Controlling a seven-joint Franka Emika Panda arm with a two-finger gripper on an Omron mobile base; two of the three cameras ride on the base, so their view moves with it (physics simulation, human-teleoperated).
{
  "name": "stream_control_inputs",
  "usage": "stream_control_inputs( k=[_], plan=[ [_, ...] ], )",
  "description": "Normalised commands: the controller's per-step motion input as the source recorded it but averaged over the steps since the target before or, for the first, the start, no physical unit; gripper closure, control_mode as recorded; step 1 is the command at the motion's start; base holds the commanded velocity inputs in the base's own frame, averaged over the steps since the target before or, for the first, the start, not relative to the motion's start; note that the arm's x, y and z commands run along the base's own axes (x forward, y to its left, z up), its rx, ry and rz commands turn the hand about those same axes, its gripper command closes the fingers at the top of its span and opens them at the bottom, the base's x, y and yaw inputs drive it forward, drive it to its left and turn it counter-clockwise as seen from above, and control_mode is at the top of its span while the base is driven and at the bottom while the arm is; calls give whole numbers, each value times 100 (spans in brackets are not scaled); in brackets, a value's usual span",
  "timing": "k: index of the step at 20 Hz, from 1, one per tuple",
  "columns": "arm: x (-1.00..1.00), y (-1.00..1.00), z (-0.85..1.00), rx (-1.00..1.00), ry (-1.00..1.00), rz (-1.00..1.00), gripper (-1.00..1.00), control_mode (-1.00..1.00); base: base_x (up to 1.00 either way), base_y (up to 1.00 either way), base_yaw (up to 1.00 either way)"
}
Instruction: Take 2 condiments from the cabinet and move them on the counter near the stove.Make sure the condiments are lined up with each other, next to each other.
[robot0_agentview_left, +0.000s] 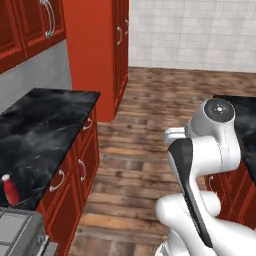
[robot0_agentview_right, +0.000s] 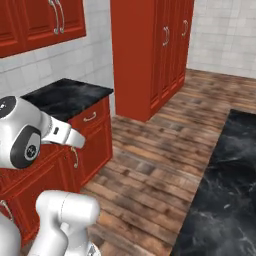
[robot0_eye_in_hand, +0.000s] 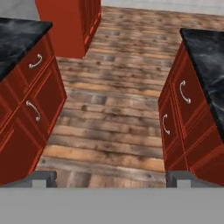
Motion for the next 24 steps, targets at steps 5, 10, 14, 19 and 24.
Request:
stream_control_inputs(
  k=[5, 10, 14, 19, 24],
  plan=[
    [0, 0, 0, 0, 0, 0, -100, 100, 99, -14, -38],
    [0, 0, 0, 0, 0, 0, -100, 100, 100, 0, -25],
    [0, 0, 0, 0, 0, 0, -100, 100, 100, 0, -18],
    [0, 0, 0, 0, 0, 0, -100, 100, 100, 0, -16],
    [0, 0, 0, 0, 0, 0, -100, 100, 100, 7, -16]
  ],
)
